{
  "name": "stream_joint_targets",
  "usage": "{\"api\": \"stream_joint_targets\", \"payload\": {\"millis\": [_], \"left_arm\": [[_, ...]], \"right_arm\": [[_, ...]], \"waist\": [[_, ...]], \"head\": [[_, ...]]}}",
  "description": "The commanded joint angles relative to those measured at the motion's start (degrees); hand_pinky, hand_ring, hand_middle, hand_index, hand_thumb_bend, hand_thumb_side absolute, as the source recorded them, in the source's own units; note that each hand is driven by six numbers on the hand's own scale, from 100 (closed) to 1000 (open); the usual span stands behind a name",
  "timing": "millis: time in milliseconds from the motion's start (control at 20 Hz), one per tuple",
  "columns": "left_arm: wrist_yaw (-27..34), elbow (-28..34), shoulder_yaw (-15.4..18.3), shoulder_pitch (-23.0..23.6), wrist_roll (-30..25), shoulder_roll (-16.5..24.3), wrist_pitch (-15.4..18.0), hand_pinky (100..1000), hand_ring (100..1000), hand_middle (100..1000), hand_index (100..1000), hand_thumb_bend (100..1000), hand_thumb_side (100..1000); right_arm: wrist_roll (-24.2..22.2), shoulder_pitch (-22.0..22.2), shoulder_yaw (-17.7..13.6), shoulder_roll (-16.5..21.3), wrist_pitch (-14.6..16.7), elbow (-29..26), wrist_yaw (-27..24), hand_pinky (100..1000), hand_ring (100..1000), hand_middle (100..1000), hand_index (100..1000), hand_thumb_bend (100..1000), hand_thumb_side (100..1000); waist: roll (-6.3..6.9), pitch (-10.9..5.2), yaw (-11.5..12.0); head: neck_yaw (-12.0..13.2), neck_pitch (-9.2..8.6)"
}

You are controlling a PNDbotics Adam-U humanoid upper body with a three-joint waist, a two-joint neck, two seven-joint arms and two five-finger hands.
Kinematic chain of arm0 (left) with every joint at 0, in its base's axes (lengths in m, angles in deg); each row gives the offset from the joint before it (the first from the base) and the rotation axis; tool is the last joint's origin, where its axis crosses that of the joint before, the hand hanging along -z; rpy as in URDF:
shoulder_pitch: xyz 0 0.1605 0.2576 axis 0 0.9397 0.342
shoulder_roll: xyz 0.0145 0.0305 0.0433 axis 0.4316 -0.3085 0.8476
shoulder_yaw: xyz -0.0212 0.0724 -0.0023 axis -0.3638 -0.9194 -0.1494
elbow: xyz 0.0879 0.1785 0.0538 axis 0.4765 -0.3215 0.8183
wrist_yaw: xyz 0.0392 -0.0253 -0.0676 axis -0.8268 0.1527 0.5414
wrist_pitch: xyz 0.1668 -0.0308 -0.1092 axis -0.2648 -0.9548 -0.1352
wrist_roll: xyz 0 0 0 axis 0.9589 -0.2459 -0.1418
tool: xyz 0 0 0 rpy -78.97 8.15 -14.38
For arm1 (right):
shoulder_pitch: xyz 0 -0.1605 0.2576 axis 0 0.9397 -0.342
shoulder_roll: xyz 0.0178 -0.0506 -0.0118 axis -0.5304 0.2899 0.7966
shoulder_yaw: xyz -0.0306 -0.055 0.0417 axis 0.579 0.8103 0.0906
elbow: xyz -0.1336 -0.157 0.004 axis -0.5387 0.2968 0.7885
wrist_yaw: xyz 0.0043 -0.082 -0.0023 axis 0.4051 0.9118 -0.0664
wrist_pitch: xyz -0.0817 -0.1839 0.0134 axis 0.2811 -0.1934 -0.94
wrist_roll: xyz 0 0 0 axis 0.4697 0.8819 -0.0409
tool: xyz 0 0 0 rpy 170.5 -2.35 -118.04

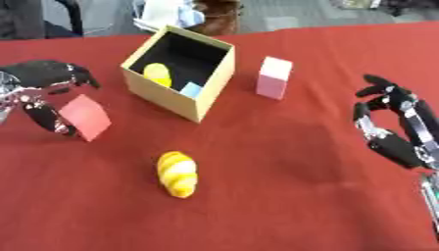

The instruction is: Pick up objects on the table and place them in the box.

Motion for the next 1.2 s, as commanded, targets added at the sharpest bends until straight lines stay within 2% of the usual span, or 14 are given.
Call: {"api": "stream_joint_targets", "payload": {"millis": [50, 200, 250, 450, 550, 950, 1200], "left_arm": [[0.6, -0.3, 0.2, -1.4, -2.9, 0.7, 0.7, 753, 729, 758, 832, 592, 100], [1.3, -0.6, 0.4, -1.5, -4.7, 0.4, 0.7, 745, 704, 732, 811, 555, 100], [1.6, -0.5, 0.5, -1.5, -4.8, 0.4, 0.6, 734, 673, 692, 781, 533, 100], [2.9, 0.5, 1.2, -1.3, -2.6, 0.8, -0.7, 693, 570, 571, 683, 440, 100], [3.6, 2.3, 2.0, -1.0, -1.7, 1.4, -1.6, 680, 547, 544, 658, 420, 100], [6.5, 13.1, 6.1, -4.6, -3.8, 3.9, -5.8, 692, 547, 541, 658, 437, 100], [2.6, 11.9, 6.2, -10.5, -2.9, 0.5, -6.7, 697, 556, 553, 667, 447, 100]], "right_arm": [[-0.1, -0.5, -0.2, 0.9, 0.1, -0.5, -0.4, 697, 619, 708, 940, 100, 670], [-0.1, -0.4, -0.2, 0.9, 0.1, -0.5, -0.4, 697, 619, 708, 940, 100, 671], [-0.1, -0.4, -0.2, 0.8, 0.1, -0.5, -0.4, 697, 619, 708, 940, 100, 672], [0.0, -0.5, -0.3, 0.8, 0.1, -0.5, -0.5, 697, 619, 708, 941, 100, 681], [0.1, -0.4, -0.3, 0.9, 0.0, -0.5, -0.5, 697, 619, 708, 941, 100, 682], [0.1, -0.2, -0.3, 1.0, 0.0, -0.5, -0.5, 697, 619, 708, 941, 100, 689], [-0.1, -0.2, 0.0, 1.0, 0.1, -0.5, -0.6, 696, 619, 708, 941, 100, 691]], "waist": [[0.11, -1.66, -0.1], [0.13, -1.67, -0.1], [0.11, -1.68, -0.1], [0.04, -1.69, -0.1], [0.01, -1.66, 0.0], [0.24, -1.82, 0.2], [0.75, -1.94, -0.3]], "head": [[0.1, 0.14], [0.1, 0.14], [0.1, 0.14], [0.1, 0.12], [0.0, 0.07], [-0.4, 0.26], [0.1, 0.28]]}}
